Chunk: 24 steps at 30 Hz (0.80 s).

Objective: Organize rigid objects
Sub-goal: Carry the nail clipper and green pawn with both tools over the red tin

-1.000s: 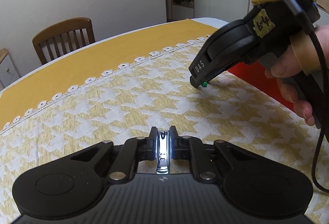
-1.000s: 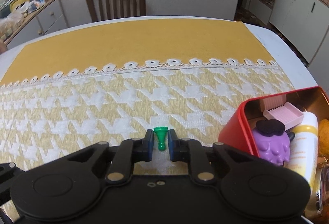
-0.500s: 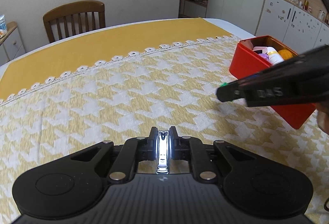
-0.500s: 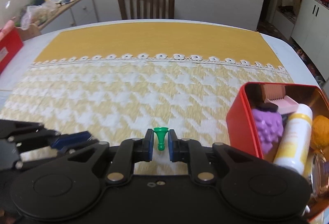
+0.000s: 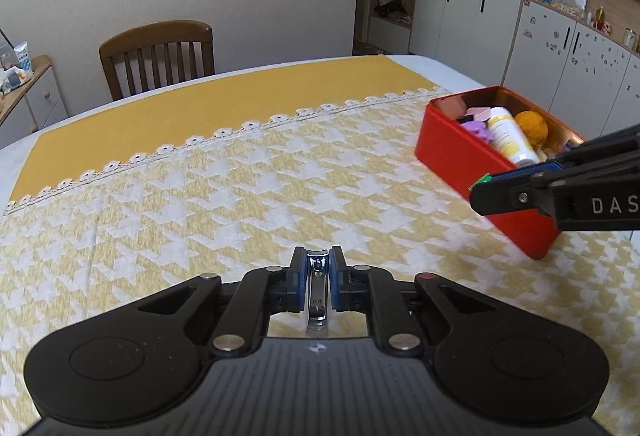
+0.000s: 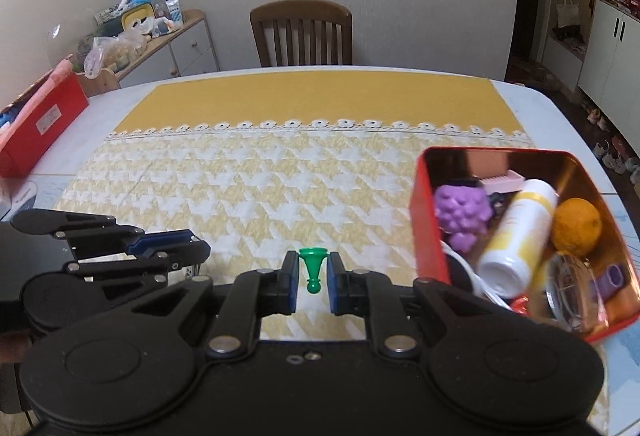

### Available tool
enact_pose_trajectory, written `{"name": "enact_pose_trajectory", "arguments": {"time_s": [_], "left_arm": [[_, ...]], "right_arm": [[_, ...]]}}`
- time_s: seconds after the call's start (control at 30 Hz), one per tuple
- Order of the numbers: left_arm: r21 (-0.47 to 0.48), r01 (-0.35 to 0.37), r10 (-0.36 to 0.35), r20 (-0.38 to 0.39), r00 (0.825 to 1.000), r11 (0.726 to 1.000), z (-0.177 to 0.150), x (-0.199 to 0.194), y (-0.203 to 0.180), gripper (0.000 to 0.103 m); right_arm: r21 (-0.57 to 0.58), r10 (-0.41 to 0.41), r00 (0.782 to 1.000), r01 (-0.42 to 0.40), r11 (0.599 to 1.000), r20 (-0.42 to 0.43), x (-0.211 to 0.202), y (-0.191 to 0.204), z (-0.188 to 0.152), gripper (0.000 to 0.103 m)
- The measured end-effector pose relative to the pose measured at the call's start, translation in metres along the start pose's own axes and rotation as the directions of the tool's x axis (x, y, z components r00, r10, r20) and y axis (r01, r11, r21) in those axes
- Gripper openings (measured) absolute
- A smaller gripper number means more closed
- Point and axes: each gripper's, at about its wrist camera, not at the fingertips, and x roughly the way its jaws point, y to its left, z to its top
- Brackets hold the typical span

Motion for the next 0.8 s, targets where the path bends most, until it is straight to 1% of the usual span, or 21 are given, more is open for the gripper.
{"name": "enact_pose_trajectory", "arguments": {"time_s": [0.23, 0.33, 0.53, 0.8], "left_arm": [[-0.011, -0.01, 0.011, 0.051, 0.999, 1.0, 0.007, -0.022, -0.027, 0.01], [-0.019, -0.019, 0.02, 0.058, 0.998, 1.0, 0.011, -0.028, -0.036, 0.01], [-0.029, -0.02, 0.022, 0.075, 0.997, 0.999, 0.024, -0.038, -0.058, 0.01], [-0.033, 0.034, -0.031, 0.093, 0.995, 0.999, 0.058, -0.046, -0.087, 0.01]], "right_arm": [[-0.027, 0.015, 0.999, -0.013, 1.0, 0.048, -0.036, -0.022, -0.007, 0.013], [-0.042, 0.016, 0.997, -0.013, 0.999, 0.072, -0.052, -0.034, -0.009, 0.013], [-0.054, -0.005, 0.995, 0.011, 0.998, 0.101, -0.073, -0.065, -0.012, 0.013], [-0.014, -0.044, 0.992, 0.046, 0.999, 0.12, -0.082, -0.111, -0.014, 0.013]]}}
